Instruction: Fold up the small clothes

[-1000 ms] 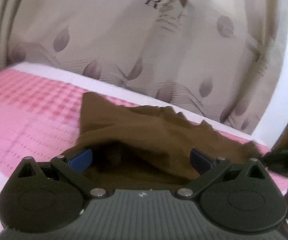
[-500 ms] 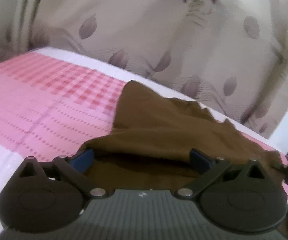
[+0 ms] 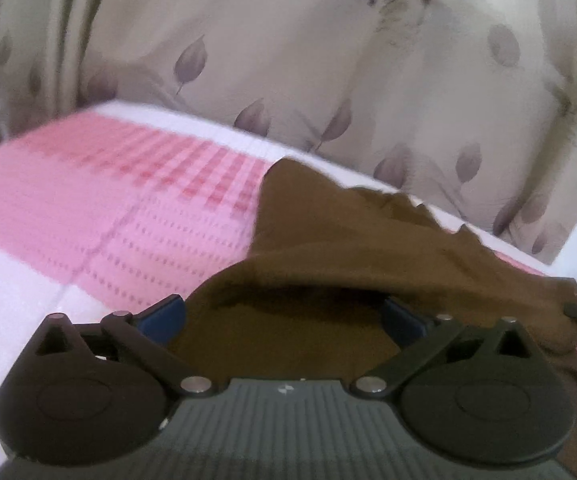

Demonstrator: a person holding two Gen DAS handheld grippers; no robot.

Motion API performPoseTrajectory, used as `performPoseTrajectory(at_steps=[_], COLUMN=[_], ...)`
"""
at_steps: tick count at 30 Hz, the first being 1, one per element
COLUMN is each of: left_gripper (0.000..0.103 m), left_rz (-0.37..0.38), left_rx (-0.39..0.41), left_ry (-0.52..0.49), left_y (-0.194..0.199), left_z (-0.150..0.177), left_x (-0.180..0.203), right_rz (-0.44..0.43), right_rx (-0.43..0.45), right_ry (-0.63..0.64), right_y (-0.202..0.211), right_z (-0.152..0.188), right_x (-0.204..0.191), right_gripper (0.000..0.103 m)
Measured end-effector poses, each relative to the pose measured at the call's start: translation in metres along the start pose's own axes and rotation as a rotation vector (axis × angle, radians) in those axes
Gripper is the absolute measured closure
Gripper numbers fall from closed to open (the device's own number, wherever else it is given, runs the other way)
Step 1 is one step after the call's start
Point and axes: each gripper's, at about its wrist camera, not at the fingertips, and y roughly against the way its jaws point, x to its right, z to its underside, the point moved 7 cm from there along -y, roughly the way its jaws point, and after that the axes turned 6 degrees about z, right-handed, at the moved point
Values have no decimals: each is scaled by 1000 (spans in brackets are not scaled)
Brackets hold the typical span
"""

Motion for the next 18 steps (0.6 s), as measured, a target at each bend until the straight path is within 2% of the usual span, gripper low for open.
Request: performPoseTrajectory(at_steps=[2, 3, 4, 6, 9, 11, 13, 14, 15, 16, 18], left_gripper=[1, 1, 1, 1, 1, 1, 1, 1, 1, 1, 1], left_rz=[-3, -6, -7, -1, 47, 87, 117, 128, 136, 143, 162], left_rx=[-20, -14, -11, -26, -49, -51, -74, -78, -76, -71, -64], left_ry=[34, 40, 39, 29, 4, -39, -88, -108, -121, -135, -152], left_y=[-3, -3, -2, 1, 22, 47, 71, 86, 98, 112, 136], left_z=[2, 1, 0, 1, 4, 9, 16, 20, 24, 28, 38], left_x=[-6, -8, -8, -7, -5, -4, -5, -7, -9, -12, -19], right_rz=[65, 82, 69, 32, -43, -79, -147, -183, -196, -196, -183], right_rx=[-19, -56, -74, -41, 33, 45, 19, -3, -17, -32, -57], right_ry=[28, 40, 8, -67, -167, -146, -115, -107, -105, -102, -85], right_y=[-11, -20, -24, -13, 31, 71, 113, 135, 155, 175, 209], right_z=[2, 8, 12, 7, 4, 13, 31, 44, 58, 73, 103], right_x=[4, 8, 12, 18, 27, 28, 27, 27, 30, 33, 36], right_gripper=[94, 94, 94, 93, 93, 92, 89, 84, 70, 49, 26])
